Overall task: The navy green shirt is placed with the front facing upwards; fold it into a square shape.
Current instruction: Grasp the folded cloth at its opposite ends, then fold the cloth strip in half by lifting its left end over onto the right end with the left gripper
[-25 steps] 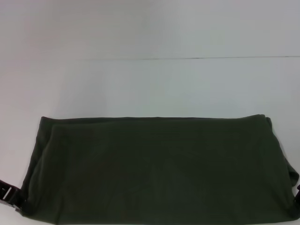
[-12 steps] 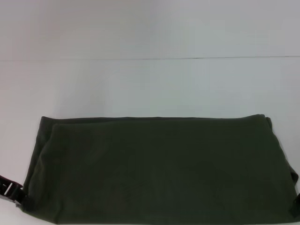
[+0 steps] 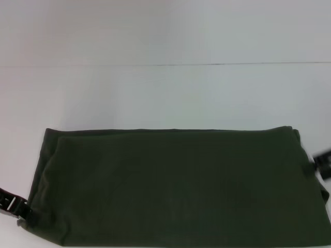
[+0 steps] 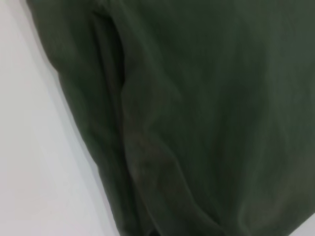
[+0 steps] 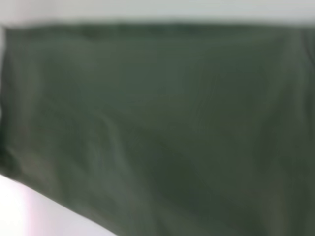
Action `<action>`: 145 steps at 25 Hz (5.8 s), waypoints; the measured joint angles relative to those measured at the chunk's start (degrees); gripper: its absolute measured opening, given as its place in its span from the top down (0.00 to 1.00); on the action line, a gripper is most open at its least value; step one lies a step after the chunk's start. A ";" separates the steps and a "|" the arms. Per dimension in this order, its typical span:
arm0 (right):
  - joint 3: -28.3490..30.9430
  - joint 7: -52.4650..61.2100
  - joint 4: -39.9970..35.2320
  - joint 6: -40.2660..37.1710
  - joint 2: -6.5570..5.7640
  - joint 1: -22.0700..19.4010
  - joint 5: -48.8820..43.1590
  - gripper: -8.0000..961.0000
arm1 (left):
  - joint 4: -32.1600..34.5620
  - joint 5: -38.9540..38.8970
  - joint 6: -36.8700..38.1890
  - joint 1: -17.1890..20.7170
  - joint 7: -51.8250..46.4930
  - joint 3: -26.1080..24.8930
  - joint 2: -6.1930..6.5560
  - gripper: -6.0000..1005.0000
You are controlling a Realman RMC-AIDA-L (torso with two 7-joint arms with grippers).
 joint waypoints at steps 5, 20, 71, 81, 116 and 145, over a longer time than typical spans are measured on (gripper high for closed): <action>1.48 -3.52 3.15 3.11 0.18 -1.49 11.61 0.22 | -0.21 0.28 -0.16 -0.08 -0.74 -0.02 -0.03 0.97; 1.63 -11.21 5.38 8.35 2.78 -2.82 26.12 0.11 | 2.98 0.44 1.55 1.46 -8.70 0.41 0.80 0.97; 1.75 -18.91 7.66 14.10 5.82 -5.31 32.68 0.11 | -8.15 0.37 -15.87 -3.91 -16.29 -0.38 1.89 0.13; 1.71 -18.93 7.66 14.02 5.90 -5.31 32.68 0.11 | -9.10 0.37 -16.42 -4.17 -16.18 0.03 1.89 0.13; 1.56 -19.21 7.66 13.48 6.35 -5.48 32.41 0.11 | -11.39 0.43 -17.47 -5.17 -16.28 0.80 3.01 0.13; 1.37 -19.09 7.66 13.24 6.53 -5.50 32.41 0.11 | -13.60 0.32 -19.20 -5.28 -16.47 2.95 2.58 0.13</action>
